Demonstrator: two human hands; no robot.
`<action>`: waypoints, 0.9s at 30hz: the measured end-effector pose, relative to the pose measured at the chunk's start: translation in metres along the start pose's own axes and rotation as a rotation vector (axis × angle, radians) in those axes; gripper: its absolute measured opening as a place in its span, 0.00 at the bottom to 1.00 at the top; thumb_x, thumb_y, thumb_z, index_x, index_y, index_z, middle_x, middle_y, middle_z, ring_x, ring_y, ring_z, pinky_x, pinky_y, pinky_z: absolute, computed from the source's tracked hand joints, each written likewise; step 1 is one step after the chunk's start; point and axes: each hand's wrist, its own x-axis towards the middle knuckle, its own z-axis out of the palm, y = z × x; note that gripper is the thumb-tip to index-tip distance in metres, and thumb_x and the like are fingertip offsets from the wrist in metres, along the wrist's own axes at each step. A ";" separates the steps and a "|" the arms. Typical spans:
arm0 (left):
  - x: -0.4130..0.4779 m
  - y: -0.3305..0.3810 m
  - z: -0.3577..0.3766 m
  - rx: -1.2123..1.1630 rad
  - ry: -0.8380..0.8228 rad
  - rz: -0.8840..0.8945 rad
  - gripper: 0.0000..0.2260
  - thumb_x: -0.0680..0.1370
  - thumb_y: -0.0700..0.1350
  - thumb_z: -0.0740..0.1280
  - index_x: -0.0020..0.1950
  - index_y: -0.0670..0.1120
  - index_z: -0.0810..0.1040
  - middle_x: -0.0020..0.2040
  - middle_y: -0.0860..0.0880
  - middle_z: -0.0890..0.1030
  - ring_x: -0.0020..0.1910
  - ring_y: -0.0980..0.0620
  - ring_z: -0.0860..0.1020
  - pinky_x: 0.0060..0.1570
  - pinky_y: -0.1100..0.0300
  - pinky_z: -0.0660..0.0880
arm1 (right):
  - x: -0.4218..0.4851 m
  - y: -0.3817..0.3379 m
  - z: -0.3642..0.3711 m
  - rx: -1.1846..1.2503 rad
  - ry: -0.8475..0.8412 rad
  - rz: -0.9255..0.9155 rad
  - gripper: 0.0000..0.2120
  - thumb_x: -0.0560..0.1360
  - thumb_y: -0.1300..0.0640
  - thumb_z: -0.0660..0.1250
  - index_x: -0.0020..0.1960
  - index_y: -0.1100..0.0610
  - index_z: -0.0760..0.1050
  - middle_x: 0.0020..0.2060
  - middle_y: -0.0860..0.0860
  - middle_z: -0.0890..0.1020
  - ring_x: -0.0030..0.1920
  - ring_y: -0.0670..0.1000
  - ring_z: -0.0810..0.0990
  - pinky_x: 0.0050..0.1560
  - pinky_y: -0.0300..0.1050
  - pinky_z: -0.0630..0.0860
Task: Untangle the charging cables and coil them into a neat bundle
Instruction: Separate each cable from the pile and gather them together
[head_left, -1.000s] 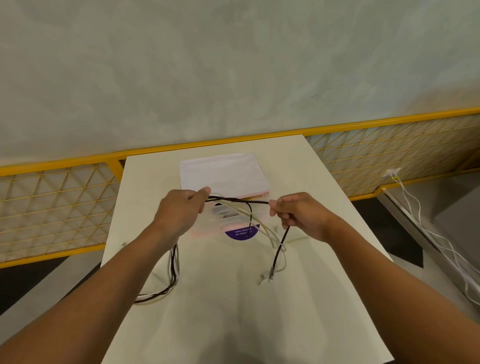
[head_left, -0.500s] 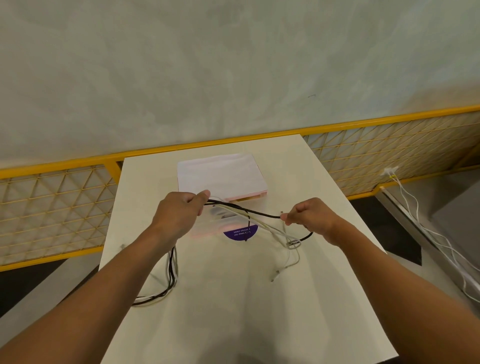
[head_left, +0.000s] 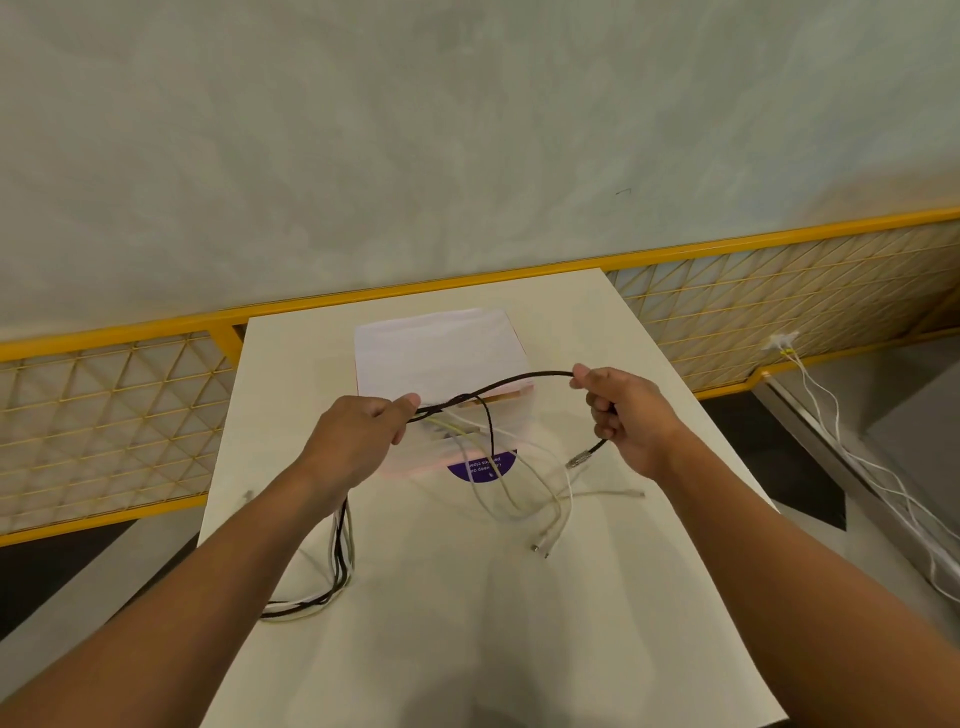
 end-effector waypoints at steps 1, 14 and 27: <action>0.000 -0.001 0.000 -0.008 0.010 -0.004 0.23 0.80 0.58 0.65 0.34 0.42 0.72 0.23 0.52 0.61 0.21 0.53 0.58 0.29 0.58 0.58 | 0.000 -0.002 -0.001 -0.073 0.005 -0.004 0.09 0.75 0.52 0.73 0.45 0.58 0.82 0.30 0.47 0.67 0.30 0.47 0.60 0.33 0.42 0.57; 0.000 0.000 0.001 0.007 0.084 0.043 0.23 0.80 0.57 0.66 0.33 0.42 0.71 0.19 0.55 0.61 0.22 0.54 0.59 0.37 0.56 0.62 | 0.006 0.038 -0.030 -0.755 -0.011 0.060 0.11 0.70 0.51 0.79 0.35 0.58 0.85 0.40 0.55 0.85 0.47 0.54 0.81 0.49 0.48 0.77; 0.002 -0.008 -0.008 -0.060 0.128 0.003 0.24 0.79 0.58 0.66 0.31 0.43 0.70 0.23 0.52 0.61 0.24 0.51 0.58 0.32 0.57 0.58 | -0.002 0.049 -0.042 -0.531 -0.003 0.203 0.12 0.73 0.55 0.75 0.44 0.65 0.83 0.29 0.51 0.69 0.29 0.49 0.61 0.29 0.43 0.59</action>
